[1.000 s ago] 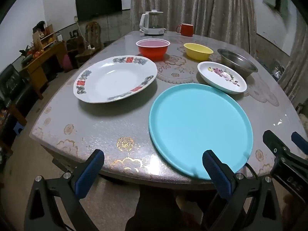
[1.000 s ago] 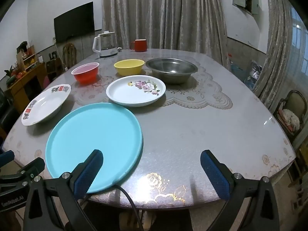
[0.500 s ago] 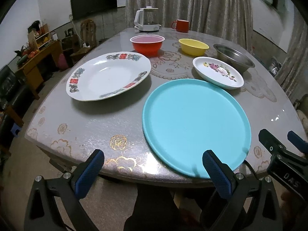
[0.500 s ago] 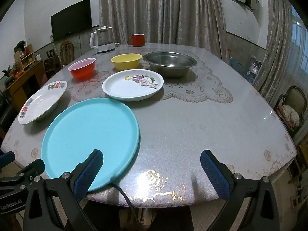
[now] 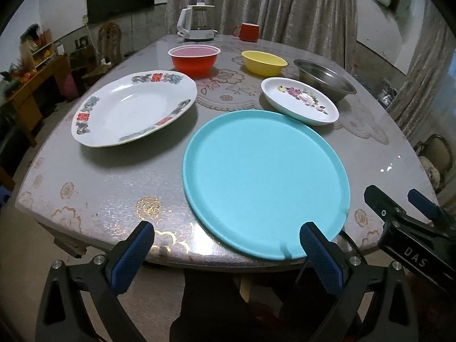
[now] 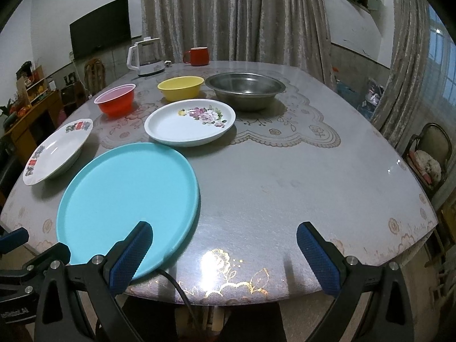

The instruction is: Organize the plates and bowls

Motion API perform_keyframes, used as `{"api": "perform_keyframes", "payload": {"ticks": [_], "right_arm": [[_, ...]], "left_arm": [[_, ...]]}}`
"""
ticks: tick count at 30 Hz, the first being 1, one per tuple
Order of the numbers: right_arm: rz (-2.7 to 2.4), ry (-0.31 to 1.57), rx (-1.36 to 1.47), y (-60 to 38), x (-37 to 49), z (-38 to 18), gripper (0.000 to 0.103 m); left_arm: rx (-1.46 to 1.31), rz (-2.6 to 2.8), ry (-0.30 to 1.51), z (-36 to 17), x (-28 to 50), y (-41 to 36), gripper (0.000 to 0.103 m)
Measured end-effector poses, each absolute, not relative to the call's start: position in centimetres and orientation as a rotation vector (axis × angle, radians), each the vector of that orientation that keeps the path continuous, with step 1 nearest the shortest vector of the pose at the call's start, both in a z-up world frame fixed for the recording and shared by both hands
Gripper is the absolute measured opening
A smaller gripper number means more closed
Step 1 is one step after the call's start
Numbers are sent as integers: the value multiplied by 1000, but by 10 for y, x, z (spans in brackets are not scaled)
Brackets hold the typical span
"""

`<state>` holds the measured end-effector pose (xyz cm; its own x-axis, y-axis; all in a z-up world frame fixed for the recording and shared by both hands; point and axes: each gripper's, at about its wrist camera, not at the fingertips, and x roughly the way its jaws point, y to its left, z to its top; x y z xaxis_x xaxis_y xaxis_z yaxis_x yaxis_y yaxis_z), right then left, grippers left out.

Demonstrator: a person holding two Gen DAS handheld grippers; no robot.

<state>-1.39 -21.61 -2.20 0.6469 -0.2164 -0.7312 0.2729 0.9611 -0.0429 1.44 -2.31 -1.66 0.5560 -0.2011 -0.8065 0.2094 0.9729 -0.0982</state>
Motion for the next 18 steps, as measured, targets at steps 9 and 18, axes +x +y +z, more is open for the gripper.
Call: {"api": "perform_keyframes", "payload": {"ticks": [9, 18], "right_arm": [[-280, 826, 72, -216, -13, -22, 103], [-286, 825, 70, -216, -12, -22, 103]], "left_arm": [[-5, -266, 982, -19, 18, -22, 103], [-17, -304, 987, -17, 17, -23, 103]]}}
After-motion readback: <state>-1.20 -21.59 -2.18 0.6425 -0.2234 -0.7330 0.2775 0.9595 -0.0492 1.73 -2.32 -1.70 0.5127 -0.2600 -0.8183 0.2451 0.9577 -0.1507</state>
